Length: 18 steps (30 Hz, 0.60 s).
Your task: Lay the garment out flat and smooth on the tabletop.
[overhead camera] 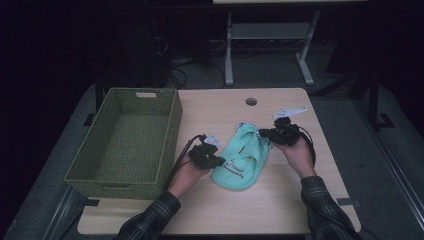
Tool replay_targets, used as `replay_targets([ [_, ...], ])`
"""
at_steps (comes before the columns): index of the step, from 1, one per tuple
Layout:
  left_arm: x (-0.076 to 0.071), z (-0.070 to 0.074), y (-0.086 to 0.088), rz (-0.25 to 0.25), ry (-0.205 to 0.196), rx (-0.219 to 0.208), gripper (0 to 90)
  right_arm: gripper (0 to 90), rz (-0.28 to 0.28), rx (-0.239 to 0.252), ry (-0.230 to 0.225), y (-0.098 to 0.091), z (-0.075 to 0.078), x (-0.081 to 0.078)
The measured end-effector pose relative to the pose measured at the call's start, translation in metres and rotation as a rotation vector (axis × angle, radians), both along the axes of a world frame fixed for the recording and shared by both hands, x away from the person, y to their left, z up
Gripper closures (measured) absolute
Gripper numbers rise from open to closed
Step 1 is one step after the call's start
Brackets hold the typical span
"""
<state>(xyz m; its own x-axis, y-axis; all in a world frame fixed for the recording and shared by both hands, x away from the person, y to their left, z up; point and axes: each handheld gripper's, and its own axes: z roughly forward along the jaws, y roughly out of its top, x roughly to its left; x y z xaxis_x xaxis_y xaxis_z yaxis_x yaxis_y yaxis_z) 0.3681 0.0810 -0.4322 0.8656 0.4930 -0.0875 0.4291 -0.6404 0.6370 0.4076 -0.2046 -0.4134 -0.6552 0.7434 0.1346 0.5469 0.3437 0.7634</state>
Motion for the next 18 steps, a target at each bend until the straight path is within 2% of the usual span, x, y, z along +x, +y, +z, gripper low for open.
replay_targets([
  [6, 0.017, -0.003, -0.011, 0.011, -0.014, 0.017, 89.6, 89.7, 0.003, 0.0, 0.005, -0.009, -0.006, -0.018],
  [9, 0.023, -0.005, -0.016, 0.016, -0.017, 0.01, 89.5, 89.7, 0.013, -0.01, 0.003, -0.013, -0.01, -0.026],
  [18, 0.041, -0.011, -0.027, 0.017, -0.03, 0.022, 87.1, 89.6, 0.019, -0.021, 0.05, -0.021, -0.024, -0.046],
])
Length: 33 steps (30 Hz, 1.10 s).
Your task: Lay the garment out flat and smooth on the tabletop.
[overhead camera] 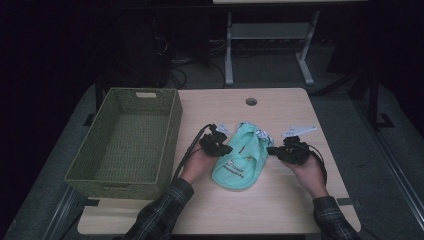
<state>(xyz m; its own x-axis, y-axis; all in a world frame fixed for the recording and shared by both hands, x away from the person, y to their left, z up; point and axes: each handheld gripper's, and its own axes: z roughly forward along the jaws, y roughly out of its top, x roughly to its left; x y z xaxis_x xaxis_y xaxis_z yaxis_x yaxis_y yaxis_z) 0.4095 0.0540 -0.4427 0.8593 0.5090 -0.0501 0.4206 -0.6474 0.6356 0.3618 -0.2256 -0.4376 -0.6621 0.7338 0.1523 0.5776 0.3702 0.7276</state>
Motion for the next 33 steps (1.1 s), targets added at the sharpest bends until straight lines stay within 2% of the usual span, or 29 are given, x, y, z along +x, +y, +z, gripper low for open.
replay_targets([
  [8, 0.006, -0.004, -0.004, 0.003, -0.008, 0.018, 79.4, 89.2, 0.022, -0.015, 0.038, 0.005, -0.012, -0.004],
  [14, 0.008, -0.007, -0.002, -0.002, 0.0, 0.017, 73.1, 89.2, 0.05, -0.021, 0.055, 0.018, -0.018, -0.004],
  [21, 0.002, -0.007, -0.008, -0.055, 0.011, -0.005, 62.0, 89.1, 0.07, -0.073, 0.075, 0.029, -0.028, -0.001],
  [23, 0.001, -0.007, -0.01, -0.076, 0.014, 0.006, 60.2, 89.2, 0.071, -0.07, 0.08, 0.029, -0.029, -0.001],
  [25, 0.0, -0.01, -0.013, -0.078, 0.005, 0.025, 61.2, 89.1, 0.071, -0.076, 0.08, 0.029, -0.029, 0.0],
  [27, 0.001, -0.012, -0.013, -0.096, -0.003, 0.062, 67.4, 89.1, 0.07, -0.073, 0.08, 0.029, -0.03, 0.0],
  [29, 0.0, -0.013, -0.014, -0.087, 0.008, 0.05, 73.5, 89.2, 0.071, -0.073, 0.08, 0.029, -0.029, 0.0],
  [30, 0.0, -0.013, -0.014, -0.102, 0.004, 0.065, 78.6, 89.2, 0.071, -0.075, 0.08, 0.029, -0.029, 0.0],
  [33, -0.001, -0.01, -0.014, -0.091, 0.003, 0.069, 85.0, 89.2, 0.072, -0.077, 0.079, 0.029, -0.029, 0.0],
])
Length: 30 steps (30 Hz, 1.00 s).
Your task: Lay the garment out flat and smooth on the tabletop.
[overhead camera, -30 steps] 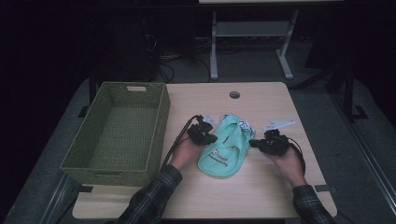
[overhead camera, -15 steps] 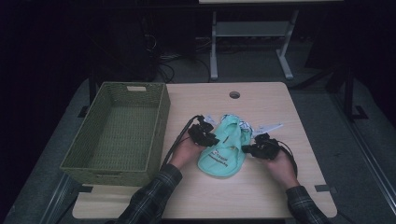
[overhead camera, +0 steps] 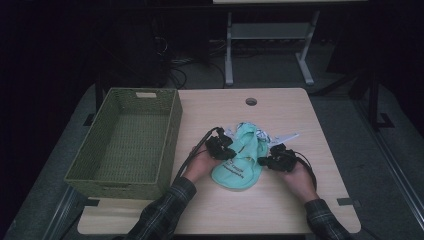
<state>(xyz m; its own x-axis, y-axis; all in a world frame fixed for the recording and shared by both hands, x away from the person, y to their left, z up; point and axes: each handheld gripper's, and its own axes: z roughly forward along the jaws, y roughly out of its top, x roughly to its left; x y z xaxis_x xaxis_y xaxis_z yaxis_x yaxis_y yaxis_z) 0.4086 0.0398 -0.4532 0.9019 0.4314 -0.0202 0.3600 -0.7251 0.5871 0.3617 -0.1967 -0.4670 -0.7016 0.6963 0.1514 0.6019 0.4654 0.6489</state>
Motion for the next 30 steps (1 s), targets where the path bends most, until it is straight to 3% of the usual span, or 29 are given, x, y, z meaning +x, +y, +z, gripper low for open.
replay_targets([
  [5, -0.001, 0.011, 0.01, 0.045, -0.025, -0.034, 86.3, 89.3, 0.0, 0.001, 0.003, 0.0, 0.0, 0.0],
  [8, -0.002, 0.016, 0.019, 0.082, -0.047, -0.015, 86.4, 89.4, -0.002, 0.002, 0.004, -0.001, 0.0, 0.0],
  [12, 0.001, 0.016, 0.035, 0.152, -0.048, 0.026, 86.4, 89.4, -0.005, -0.005, 0.001, -0.001, 0.0, 0.0],
  [13, 0.001, 0.014, 0.038, 0.173, -0.017, 0.017, 86.2, 89.4, -0.008, -0.002, 0.002, -0.001, 0.0, 0.0],
  [15, 0.001, 0.011, 0.041, 0.167, 0.005, 0.006, 84.3, 89.5, -0.006, -0.004, 0.001, -0.002, 0.0, 0.0],
  [19, 0.001, 0.012, 0.038, 0.174, -0.024, -0.028, 73.5, 89.4, -0.007, -0.005, 0.002, -0.002, 0.0, 0.0],
  [23, 0.007, 0.013, 0.036, 0.184, -0.026, -0.043, 81.3, 89.5, -0.009, -0.012, 0.001, -0.003, 0.001, 0.0],
  [26, 0.011, 0.007, 0.032, 0.161, 0.0, -0.016, 89.1, 89.4, -0.011, -0.014, -0.002, -0.005, 0.001, 0.001],
  [30, 0.008, 0.0, 0.027, 0.134, 0.023, 0.014, 89.6, 89.4, -0.014, -0.014, -0.004, -0.009, 0.001, 0.001],
])
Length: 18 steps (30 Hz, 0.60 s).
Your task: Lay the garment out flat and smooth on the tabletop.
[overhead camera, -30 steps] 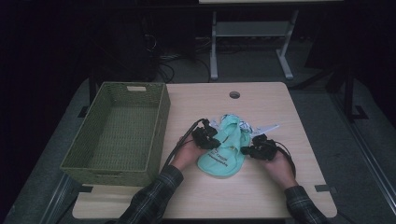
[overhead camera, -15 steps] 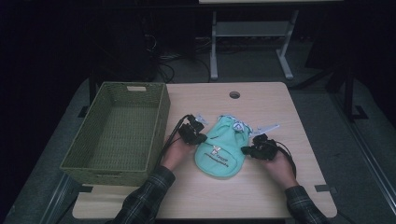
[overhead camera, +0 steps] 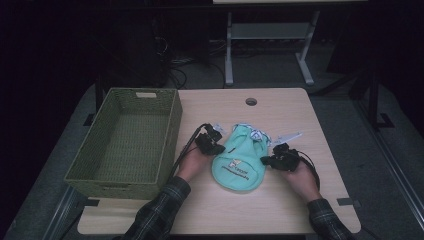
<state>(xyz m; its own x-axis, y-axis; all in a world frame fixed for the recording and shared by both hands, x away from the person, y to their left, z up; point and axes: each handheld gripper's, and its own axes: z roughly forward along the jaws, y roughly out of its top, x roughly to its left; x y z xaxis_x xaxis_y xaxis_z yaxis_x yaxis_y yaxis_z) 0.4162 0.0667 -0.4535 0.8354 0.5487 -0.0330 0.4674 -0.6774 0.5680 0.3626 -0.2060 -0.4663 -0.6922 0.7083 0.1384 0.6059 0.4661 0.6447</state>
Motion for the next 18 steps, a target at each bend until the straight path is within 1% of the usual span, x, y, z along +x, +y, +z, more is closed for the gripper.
replay_targets([
  [4, -0.008, -0.001, -0.002, -0.024, 0.007, 0.001, 89.7, 89.3, -0.007, -0.008, 0.0, -0.003, 0.001, 0.0],
  [9, -0.025, 0.0, -0.003, -0.063, 0.019, 0.0, 89.7, 89.3, -0.009, -0.019, -0.004, -0.005, 0.001, -0.001],
  [10, -0.028, 0.0, -0.002, -0.072, 0.028, 0.002, 89.7, 89.3, -0.009, -0.019, -0.004, -0.006, 0.001, -0.001],
  [14, -0.042, 0.0, -0.001, -0.094, 0.045, -0.011, 89.7, 89.2, -0.007, -0.02, -0.001, -0.007, 0.002, -0.003],
  [15, -0.046, -0.001, -0.002, -0.091, 0.051, -0.023, 89.7, 89.2, -0.004, -0.019, 0.0, -0.007, 0.002, -0.004],
  [16, -0.049, 0.0, -0.001, -0.104, 0.055, -0.019, 89.7, 89.0, 0.001, -0.02, -0.003, -0.008, 0.001, -0.004],
  [18, -0.055, -0.001, -0.001, -0.111, 0.06, -0.022, 89.7, 88.7, 0.0, -0.016, 0.001, -0.008, 0.002, -0.006],
])
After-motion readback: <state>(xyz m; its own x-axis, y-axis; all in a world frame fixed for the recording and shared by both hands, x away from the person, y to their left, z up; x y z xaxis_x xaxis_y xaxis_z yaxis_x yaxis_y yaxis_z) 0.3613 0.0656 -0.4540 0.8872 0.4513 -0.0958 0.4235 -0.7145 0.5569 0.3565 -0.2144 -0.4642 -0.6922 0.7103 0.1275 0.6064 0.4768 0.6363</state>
